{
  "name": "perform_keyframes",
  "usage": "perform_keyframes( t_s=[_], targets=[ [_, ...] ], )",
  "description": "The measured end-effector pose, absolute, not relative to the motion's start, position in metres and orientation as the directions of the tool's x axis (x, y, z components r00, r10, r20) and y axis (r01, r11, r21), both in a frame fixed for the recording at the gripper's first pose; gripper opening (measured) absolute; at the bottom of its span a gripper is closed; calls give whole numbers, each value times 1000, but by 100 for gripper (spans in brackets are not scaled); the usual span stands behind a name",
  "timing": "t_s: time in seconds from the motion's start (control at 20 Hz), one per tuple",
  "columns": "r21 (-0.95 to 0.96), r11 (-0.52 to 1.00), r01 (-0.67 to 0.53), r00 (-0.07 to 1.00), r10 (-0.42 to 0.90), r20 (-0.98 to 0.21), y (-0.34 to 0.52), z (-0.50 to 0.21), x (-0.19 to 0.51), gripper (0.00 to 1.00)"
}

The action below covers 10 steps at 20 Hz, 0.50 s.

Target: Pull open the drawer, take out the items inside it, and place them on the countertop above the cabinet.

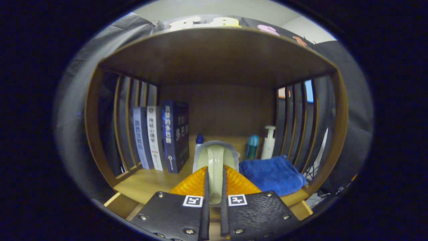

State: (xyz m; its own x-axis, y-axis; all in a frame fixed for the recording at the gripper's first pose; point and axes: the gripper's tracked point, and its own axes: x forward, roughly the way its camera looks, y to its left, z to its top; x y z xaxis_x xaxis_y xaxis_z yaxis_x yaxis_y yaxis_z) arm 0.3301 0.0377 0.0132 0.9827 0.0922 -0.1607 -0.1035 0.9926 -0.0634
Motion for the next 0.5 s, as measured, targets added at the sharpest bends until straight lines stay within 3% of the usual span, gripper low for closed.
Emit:
perform_keyframes(
  t_s=[0.2,0.5],
  targets=[
    [63,997,-44,961,60,-269,33,-34,346,13],
    [88,996,-1,964,25,-264,32,-43,367,17]
  ],
)
